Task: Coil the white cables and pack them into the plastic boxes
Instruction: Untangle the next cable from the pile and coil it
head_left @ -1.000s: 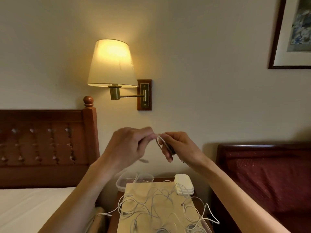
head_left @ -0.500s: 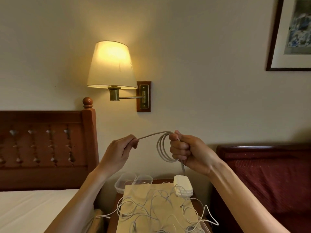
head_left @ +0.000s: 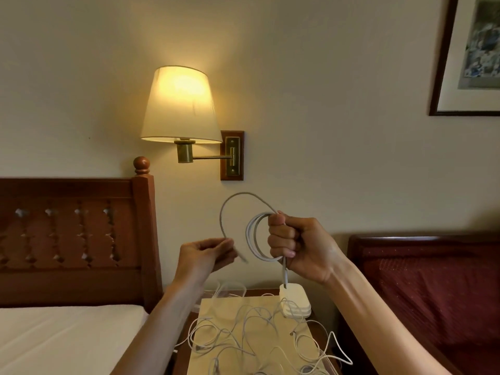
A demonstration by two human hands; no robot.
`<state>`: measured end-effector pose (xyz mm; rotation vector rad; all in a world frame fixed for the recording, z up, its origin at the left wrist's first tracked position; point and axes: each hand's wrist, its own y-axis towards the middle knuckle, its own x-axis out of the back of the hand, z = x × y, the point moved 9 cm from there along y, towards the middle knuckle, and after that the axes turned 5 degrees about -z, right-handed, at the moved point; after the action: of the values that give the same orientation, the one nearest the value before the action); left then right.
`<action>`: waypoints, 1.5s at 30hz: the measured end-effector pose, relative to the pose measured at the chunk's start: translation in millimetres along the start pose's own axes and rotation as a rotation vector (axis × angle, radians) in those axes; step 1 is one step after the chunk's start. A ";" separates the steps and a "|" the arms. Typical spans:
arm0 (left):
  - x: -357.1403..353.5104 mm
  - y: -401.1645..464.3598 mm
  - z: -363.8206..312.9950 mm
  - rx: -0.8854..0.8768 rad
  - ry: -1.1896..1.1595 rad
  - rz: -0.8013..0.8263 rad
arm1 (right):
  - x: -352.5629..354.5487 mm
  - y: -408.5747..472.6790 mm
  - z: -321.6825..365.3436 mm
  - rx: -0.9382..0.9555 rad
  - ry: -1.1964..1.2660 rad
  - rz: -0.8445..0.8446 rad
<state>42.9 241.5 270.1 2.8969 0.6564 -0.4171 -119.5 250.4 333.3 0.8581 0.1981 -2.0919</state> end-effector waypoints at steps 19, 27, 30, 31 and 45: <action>-66.1 -53.2 -41.2 -0.353 0.395 0.130 | 20.7 20.5 26.3 0.150 -0.329 -0.232; -56.2 -85.0 18.6 -0.610 1.113 0.014 | 10.0 35.9 90.9 0.345 -0.378 -0.301; -53.7 -80.4 66.5 -0.224 0.884 0.276 | 8.3 40.8 81.4 0.254 -0.564 -0.289; -52.9 -79.4 76.4 -0.017 0.823 0.402 | 9.5 42.1 72.9 0.220 -0.623 -0.272; -66.6 -34.8 -57.4 -0.239 0.234 0.330 | -2.3 30.0 19.4 0.126 -0.657 -0.046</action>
<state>-16.6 257.3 341.9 2.7688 0.2245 0.0407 -105.6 224.8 354.1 0.2004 -0.2681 -2.3290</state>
